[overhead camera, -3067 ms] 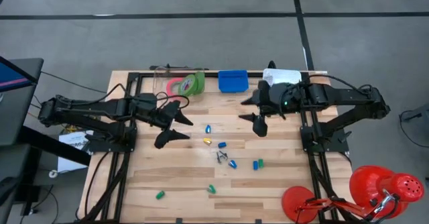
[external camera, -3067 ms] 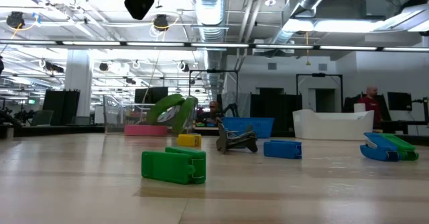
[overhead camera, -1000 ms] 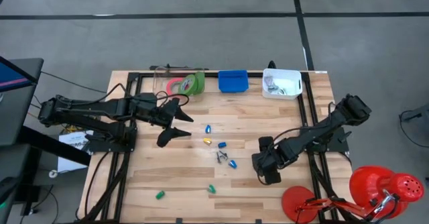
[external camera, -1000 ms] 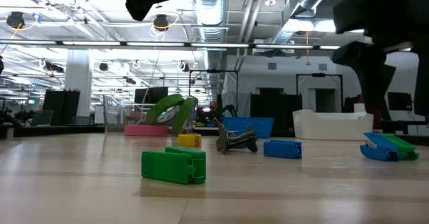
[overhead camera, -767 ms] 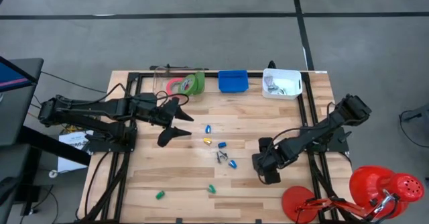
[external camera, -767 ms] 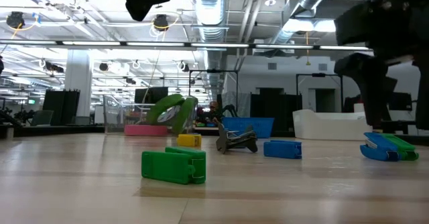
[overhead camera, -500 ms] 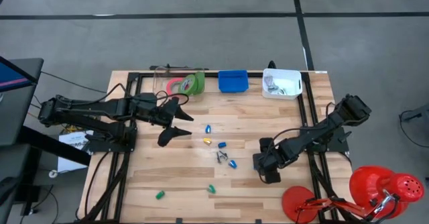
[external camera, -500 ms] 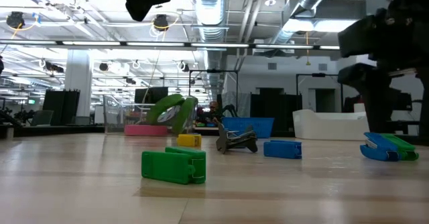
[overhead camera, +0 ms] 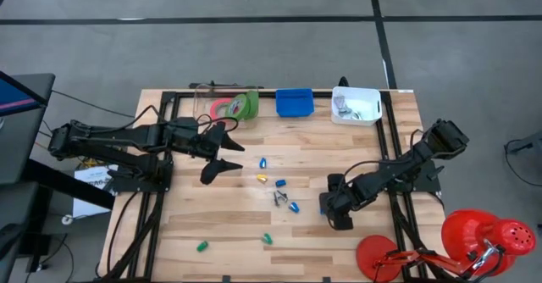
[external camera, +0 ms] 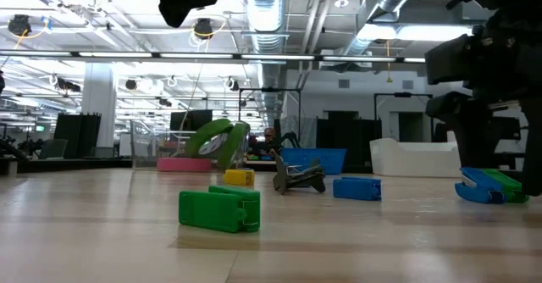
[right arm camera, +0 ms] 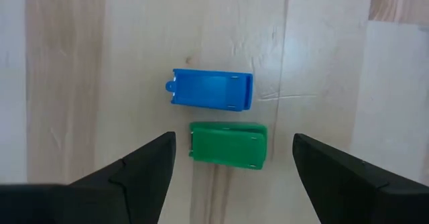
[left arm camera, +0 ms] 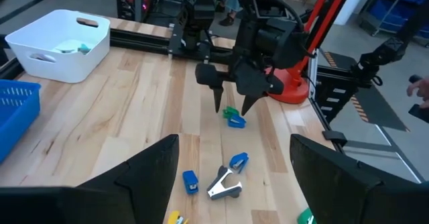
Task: Pick and place Stapler, Stapler remover, tape
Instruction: Put the green stapler into the blue bin
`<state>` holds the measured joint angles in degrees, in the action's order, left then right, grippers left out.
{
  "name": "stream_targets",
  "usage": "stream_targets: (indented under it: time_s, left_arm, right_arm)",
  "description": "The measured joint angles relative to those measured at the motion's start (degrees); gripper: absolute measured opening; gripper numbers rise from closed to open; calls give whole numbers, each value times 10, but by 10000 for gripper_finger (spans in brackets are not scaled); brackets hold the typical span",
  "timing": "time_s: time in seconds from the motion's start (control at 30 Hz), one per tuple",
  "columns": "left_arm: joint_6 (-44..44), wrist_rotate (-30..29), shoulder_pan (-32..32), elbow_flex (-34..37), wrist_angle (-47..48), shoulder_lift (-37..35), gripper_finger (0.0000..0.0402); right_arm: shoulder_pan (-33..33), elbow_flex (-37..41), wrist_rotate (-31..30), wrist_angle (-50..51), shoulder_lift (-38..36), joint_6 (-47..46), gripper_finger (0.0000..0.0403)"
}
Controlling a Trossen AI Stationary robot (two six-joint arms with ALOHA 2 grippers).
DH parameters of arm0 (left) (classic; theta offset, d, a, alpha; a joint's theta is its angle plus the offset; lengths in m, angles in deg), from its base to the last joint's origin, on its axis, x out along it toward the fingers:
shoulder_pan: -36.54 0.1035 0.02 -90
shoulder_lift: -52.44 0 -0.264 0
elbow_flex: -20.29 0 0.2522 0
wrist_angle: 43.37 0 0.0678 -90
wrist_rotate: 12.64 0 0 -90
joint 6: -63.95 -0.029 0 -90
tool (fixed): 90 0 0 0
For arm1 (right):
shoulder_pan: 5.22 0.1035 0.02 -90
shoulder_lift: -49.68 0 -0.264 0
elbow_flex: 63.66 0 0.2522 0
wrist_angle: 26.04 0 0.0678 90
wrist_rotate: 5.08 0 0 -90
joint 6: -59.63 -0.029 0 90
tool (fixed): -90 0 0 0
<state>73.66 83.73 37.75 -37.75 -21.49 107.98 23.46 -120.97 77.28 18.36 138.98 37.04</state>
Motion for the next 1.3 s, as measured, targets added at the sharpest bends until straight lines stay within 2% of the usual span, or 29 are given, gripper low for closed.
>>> stream_targets:
  time_s: [0.5,0.83,1.03,1.3]
  left_arm:
    - [0,-4,0,0,0,0,273]
    - [0,-4,0,0,0,0,273]
    - [0,-4,0,0,0,0,273]
    - [0,-10,0,0,-1,0,273]
  right_arm:
    - [-7,14,-8,-40,0,0,290]
    - [-19,24,16,-50,1,-19,286]
    - [-14,24,33,-48,0,-18,250]
    - [-15,24,38,-46,0,-15,170]
